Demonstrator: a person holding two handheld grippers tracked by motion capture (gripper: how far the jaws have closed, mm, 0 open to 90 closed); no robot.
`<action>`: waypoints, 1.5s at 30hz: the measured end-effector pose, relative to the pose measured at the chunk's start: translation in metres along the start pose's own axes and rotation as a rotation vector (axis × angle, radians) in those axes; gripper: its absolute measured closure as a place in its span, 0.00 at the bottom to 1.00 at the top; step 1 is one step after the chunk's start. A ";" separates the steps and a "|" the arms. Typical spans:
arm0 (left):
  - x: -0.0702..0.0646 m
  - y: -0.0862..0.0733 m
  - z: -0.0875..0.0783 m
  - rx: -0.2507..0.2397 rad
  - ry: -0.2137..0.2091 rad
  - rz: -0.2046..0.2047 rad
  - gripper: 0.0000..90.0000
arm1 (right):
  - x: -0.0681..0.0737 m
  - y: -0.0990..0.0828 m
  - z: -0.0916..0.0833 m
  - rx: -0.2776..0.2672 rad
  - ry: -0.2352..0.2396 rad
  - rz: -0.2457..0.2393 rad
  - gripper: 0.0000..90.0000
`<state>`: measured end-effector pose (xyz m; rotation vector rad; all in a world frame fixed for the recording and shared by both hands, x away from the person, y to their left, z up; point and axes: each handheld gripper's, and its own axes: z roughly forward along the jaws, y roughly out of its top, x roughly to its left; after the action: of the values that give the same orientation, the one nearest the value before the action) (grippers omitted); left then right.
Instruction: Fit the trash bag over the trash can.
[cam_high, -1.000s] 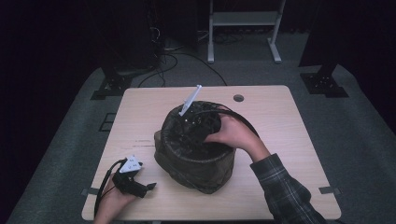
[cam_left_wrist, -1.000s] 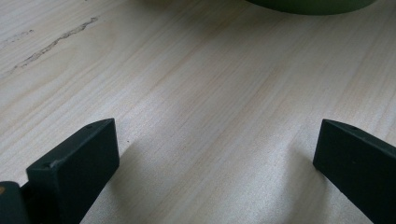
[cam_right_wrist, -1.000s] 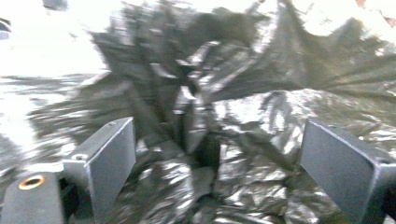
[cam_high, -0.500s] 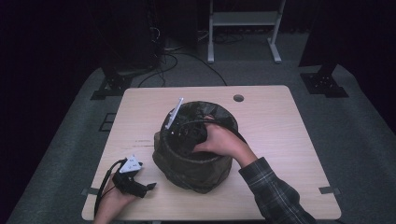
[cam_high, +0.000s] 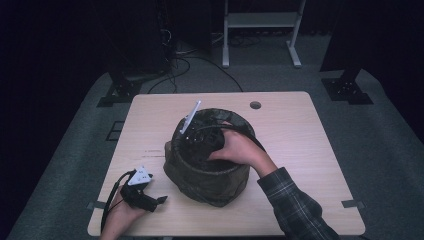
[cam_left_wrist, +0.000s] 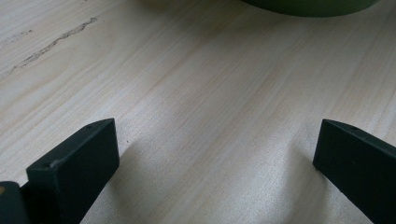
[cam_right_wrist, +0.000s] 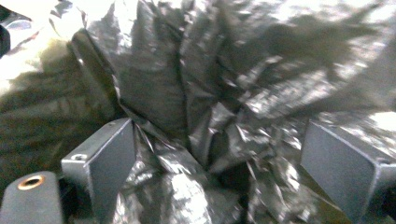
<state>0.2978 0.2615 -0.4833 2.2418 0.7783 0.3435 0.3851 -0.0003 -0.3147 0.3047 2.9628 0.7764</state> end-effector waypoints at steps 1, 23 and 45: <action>0.000 0.000 0.000 0.001 0.000 0.001 0.00 | 0.000 -0.001 -0.003 -0.004 -0.005 0.008 0.10; 0.000 0.000 0.000 0.002 0.000 0.002 0.00 | 0.004 -0.050 -0.086 -0.159 -0.094 0.030 0.10; 0.000 0.000 0.000 0.000 0.001 0.001 0.00 | 0.002 -0.180 -0.143 -0.280 -0.183 0.218 0.10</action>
<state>0.2977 0.2615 -0.4832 2.2425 0.7779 0.3449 0.3362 -0.2223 -0.2790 0.6478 2.6357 1.1068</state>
